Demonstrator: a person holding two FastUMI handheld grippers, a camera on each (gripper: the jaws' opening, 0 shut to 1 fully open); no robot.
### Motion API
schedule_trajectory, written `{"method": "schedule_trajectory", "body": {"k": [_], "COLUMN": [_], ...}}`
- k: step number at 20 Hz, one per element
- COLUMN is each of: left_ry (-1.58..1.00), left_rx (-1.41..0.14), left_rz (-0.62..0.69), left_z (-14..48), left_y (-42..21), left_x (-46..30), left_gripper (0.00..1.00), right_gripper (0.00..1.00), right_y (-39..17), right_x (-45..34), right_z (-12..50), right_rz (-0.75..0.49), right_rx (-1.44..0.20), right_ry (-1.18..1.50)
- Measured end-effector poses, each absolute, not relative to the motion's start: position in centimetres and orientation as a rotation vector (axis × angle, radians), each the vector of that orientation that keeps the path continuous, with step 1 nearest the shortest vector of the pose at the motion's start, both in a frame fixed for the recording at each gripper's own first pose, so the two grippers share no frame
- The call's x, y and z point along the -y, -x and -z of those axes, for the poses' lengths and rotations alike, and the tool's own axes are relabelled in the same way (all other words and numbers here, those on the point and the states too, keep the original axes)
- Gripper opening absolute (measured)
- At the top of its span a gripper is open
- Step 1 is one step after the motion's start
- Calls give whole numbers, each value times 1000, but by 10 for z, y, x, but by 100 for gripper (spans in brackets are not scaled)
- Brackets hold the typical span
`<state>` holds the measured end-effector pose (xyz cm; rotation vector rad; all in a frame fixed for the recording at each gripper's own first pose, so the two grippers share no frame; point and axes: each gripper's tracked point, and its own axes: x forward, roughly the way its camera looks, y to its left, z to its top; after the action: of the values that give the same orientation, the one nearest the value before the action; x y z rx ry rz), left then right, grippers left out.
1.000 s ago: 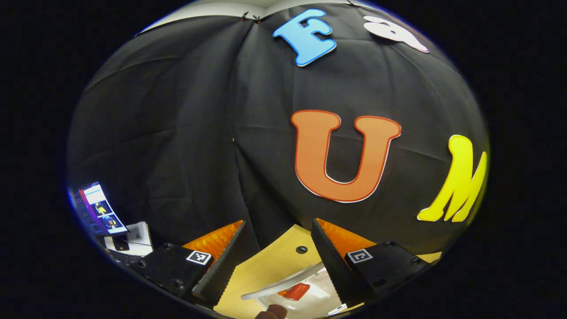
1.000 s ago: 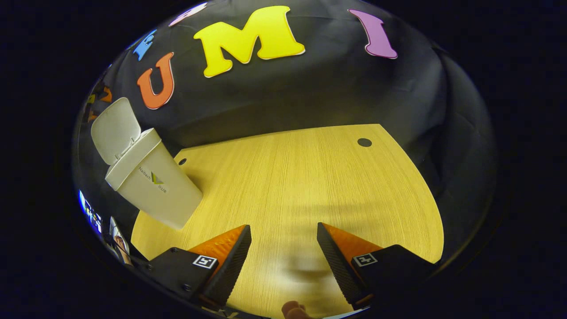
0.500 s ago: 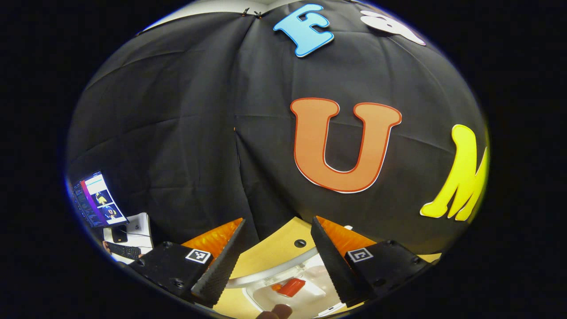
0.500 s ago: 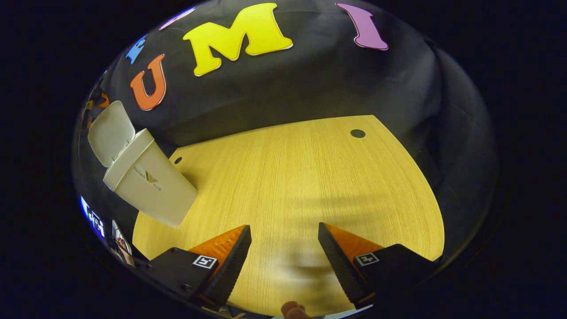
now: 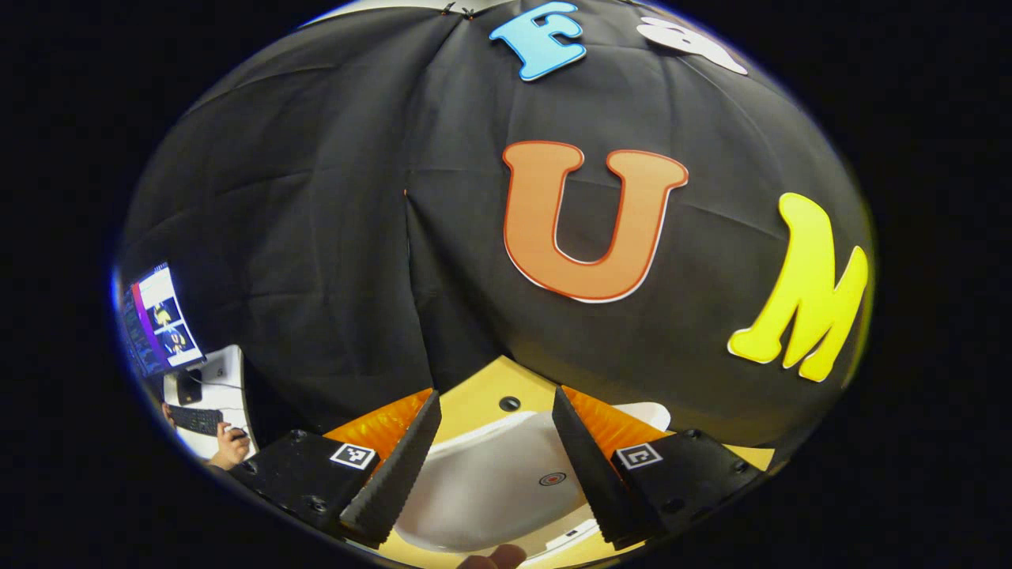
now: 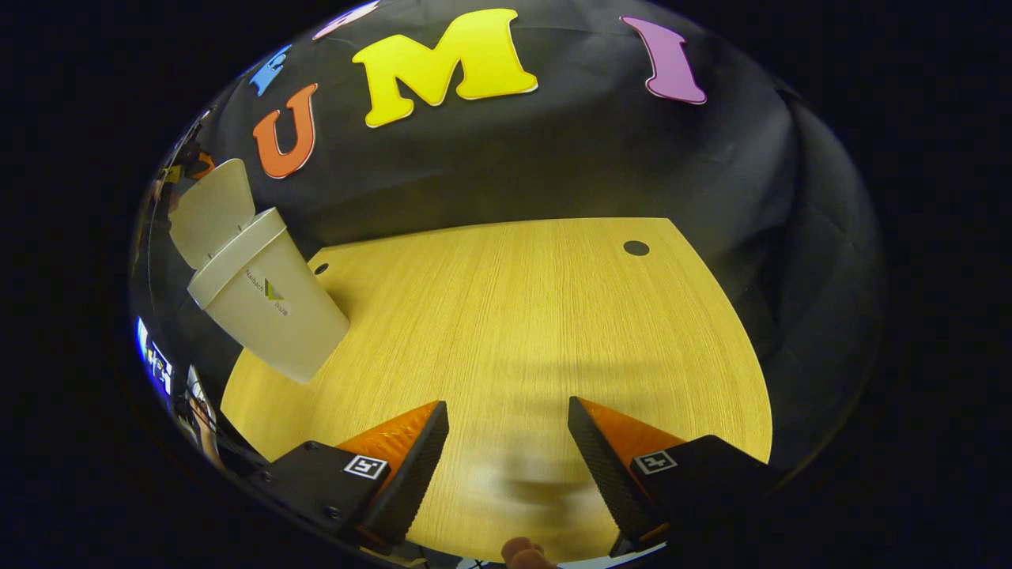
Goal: Press the lid of the desktop garbage bin to open it, pick up the crumpled paper on the desktop and throw it into the bin, then pick up the pop can on the desktop and drop it into the bin, and finally close the garbage bin lid.
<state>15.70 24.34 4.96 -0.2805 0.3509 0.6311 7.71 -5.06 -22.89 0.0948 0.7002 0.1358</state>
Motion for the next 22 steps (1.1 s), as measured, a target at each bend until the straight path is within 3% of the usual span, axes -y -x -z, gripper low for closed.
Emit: {"method": "schedule_trajectory", "body": {"k": [2, 8, 9, 10, 22], "left_ry": [305, 268, 255, 243, 177], "left_rx": [-380, -366, -363, -357, -419], "left_rz": [-614, -588, -590, -593, -645], "left_z": [-26, 24, 26, 29, 49], "left_y": [-153, -155, -153, -151, -149], "left_x": [-222, -175, -171, -172, -167], "left_gripper": [94, 94, 94, 96, 96], "right_gripper": [93, 96, 93, 96, 96], "right_y": [-74, -66, -64, -61, -53], "right_x": [55, 76, 78, 79, 77], "right_z": [229, 238, 240, 241, 264], "right_rz": [-145, -177, -179, -182, -225], "right_rx": [-703, -732, -737, -737, -790], "right_ry": [-88, -80, -79, -73, -69]}}
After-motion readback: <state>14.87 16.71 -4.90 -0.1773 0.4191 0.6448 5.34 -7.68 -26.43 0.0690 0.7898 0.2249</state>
